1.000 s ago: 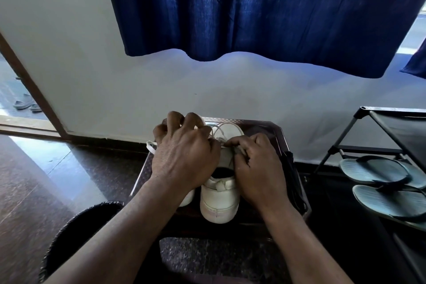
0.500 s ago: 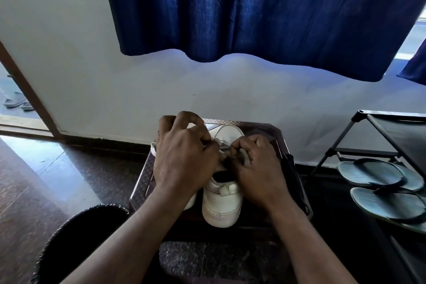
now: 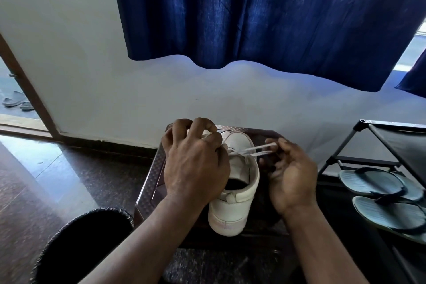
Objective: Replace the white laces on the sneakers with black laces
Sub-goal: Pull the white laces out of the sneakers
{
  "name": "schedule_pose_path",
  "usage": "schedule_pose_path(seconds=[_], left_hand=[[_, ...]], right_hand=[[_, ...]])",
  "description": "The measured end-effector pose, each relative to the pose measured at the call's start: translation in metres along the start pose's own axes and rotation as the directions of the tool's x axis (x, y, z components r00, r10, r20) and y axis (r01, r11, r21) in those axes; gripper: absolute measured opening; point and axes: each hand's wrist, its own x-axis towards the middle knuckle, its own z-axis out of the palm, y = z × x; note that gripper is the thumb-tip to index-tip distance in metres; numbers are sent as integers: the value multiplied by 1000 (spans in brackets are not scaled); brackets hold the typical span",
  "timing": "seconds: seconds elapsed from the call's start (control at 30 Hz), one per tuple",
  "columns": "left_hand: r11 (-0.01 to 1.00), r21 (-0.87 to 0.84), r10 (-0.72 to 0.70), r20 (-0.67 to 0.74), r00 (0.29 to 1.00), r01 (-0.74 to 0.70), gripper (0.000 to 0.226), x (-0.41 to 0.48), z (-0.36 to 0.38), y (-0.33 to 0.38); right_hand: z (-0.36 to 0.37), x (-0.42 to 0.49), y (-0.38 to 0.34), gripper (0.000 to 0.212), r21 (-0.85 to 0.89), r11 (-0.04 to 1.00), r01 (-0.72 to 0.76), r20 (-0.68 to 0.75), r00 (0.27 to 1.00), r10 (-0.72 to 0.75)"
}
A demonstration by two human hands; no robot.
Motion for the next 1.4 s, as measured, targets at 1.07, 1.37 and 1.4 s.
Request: schedule_pose_path(seconds=[1.07, 1.37, 1.4], left_hand=[[999, -11, 45, -80, 996, -46, 11, -3, 3, 1], [999, -24, 45, -68, 997, -46, 15, -3, 1, 1], [999, -24, 45, -62, 997, -47, 16, -3, 1, 1]], right_hand=[[-8, 2, 3, 10, -762, 338, 552, 445, 826, -347], [-1, -3, 12, 20, -602, 551, 577, 333, 809, -483], [-1, -1, 8, 23, -466, 721, 514, 232, 857, -461]])
